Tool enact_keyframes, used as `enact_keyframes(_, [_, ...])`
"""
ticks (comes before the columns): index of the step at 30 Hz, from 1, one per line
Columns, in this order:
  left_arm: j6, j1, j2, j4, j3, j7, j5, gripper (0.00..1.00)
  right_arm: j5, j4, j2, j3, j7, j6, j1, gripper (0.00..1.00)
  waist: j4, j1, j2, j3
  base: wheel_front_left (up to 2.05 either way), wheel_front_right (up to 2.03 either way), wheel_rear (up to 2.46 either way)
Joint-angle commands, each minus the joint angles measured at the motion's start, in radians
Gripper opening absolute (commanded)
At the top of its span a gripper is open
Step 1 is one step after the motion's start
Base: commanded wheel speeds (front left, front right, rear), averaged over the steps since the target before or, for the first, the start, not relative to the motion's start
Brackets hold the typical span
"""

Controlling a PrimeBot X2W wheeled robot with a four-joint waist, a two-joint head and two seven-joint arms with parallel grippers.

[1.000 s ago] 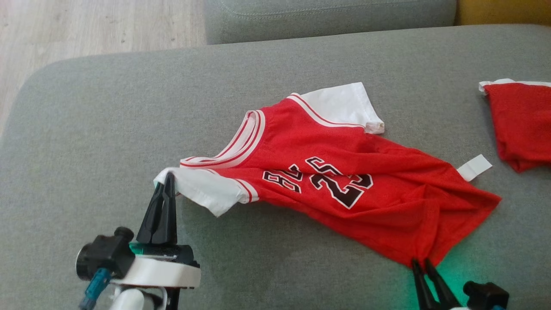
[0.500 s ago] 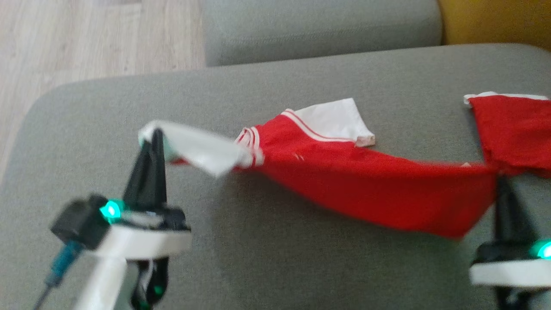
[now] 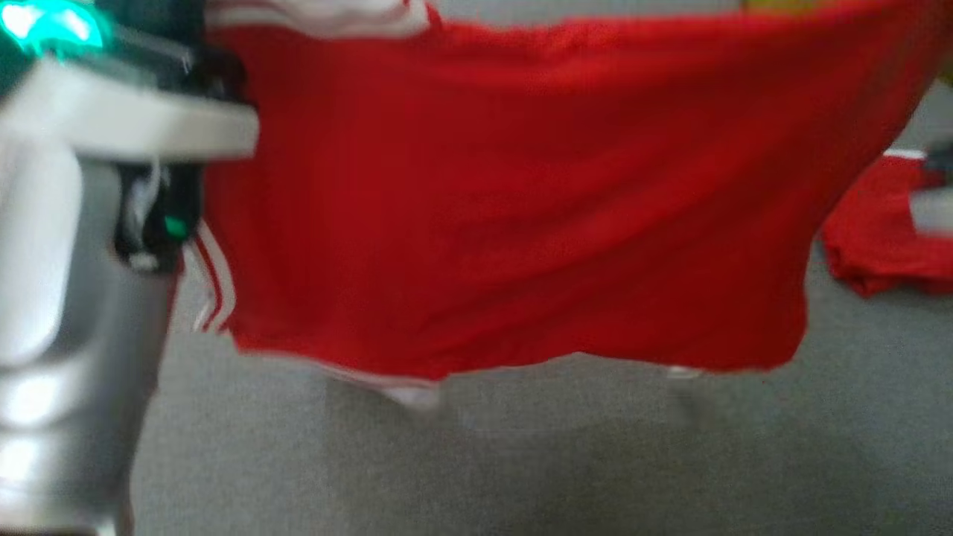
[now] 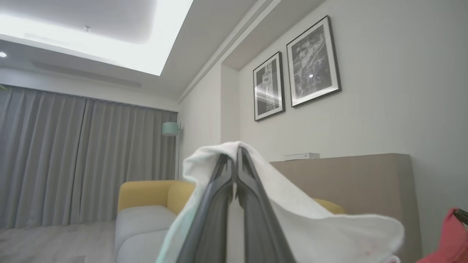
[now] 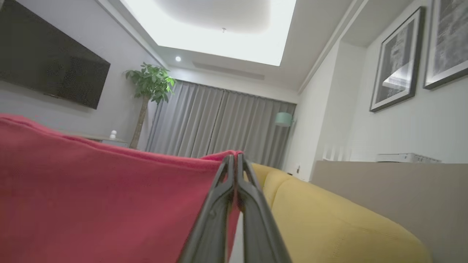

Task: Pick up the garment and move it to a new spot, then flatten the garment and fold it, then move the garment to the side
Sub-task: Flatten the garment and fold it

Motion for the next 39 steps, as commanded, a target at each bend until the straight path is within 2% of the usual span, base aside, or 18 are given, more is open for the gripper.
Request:
enact_keyframes(1, [-0.006, -0.099, 0.043, 0.027, 0.041, 0.016, -0.007, 0.00, 0.021, 0.029, -0.033, 0.055, 0.018, 0.007, -0.095, 0.00, 0.020, 0.0001, 0.0000, 0.060, 0.00, 0.00, 0.00])
enact_keyframes(6, [-0.024, -0.338, 0.027, 0.254, -0.012, -0.015, 0.018, 0.00, 0.059, 0.304, -0.047, 0.201, 0.014, 0.007, -0.406, 0.00, 0.068, 0.0001, 0.0000, 0.192, 0.00, 0.00, 0.00])
enact_keyframes(11, [-0.031, -0.574, 0.000, 0.464, -0.051, -0.135, 0.036, 0.00, 0.033, 0.517, -0.027, 0.230, -0.046, 0.007, -0.654, 0.00, 0.108, 0.0001, 0.0000, 0.299, 0.00, 0.00, 0.00])
enact_keyframes(15, [-0.032, -0.698, 0.001, 0.541, -0.100, -0.210, 0.019, 0.00, -0.008, 0.586, -0.013, 0.204, -0.068, 0.007, -0.780, 0.00, 0.129, 0.0001, 0.0000, 0.342, 0.00, 0.00, 0.00])
enact_keyframes(18, [-0.032, -0.712, 0.020, 0.544, -0.138, -0.234, -0.018, 0.00, -0.033, 0.564, -0.015, 0.186, -0.070, 0.007, -0.803, 0.00, 0.145, 0.0001, 0.0000, 0.359, 0.00, 0.00, 0.00])
enact_keyframes(23, [-0.032, -0.571, 0.065, 0.471, -0.180, -0.243, -0.119, 0.00, -0.025, 0.534, -0.031, 0.215, -0.070, 0.007, -0.720, 0.00, 0.169, 0.0001, 0.0000, 0.374, 0.00, 0.00, 0.00])
enact_keyframes(30, [-0.028, -0.168, 0.133, 0.309, -0.249, -0.245, -0.178, 0.00, 0.027, 0.473, -0.077, 0.225, -0.070, 0.007, -0.476, 0.00, 0.185, 0.0001, 0.0000, 0.347, 0.00, 0.00, 0.00])
enact_keyframes(33, [-0.004, 0.023, 0.156, 0.252, -0.271, -0.246, -0.171, 0.00, 0.041, 0.435, -0.092, 0.206, -0.070, 0.007, -0.316, 0.00, 0.186, 0.0001, 0.0000, 0.308, 0.00, 0.00, 0.00])
enact_keyframes(34, [-0.004, 0.023, 0.156, 0.252, -0.271, -0.246, -0.171, 0.00, 0.041, 0.435, -0.092, 0.206, -0.070, 0.007, -0.316, 0.00, 0.186, 0.0001, 0.0000, 0.308, 0.00, 0.00, 0.00])
enact_keyframes(37, [0.030, 0.215, 0.175, 0.189, -0.280, -0.246, -0.169, 0.00, 0.050, 0.382, -0.091, 0.177, -0.070, 0.007, -0.134, 0.00, 0.177, 0.0001, 0.0000, 0.261, 0.00, 0.00, 0.00])
enact_keyframes(38, [0.055, 0.336, 0.194, 0.140, -0.286, -0.246, -0.168, 0.00, 0.048, 0.340, -0.088, 0.154, -0.070, 0.007, -0.012, 0.00, 0.170, 0.0001, 0.0000, 0.232, 0.00, 0.00, 0.00])
enact_keyframes(39, [0.073, 0.392, 0.203, 0.114, -0.285, -0.246, -0.167, 0.00, 0.047, 0.320, -0.082, 0.137, -0.070, 0.007, 0.048, 0.00, 0.167, 0.0001, 0.0000, 0.215, 0.00, 0.00, 0.00])
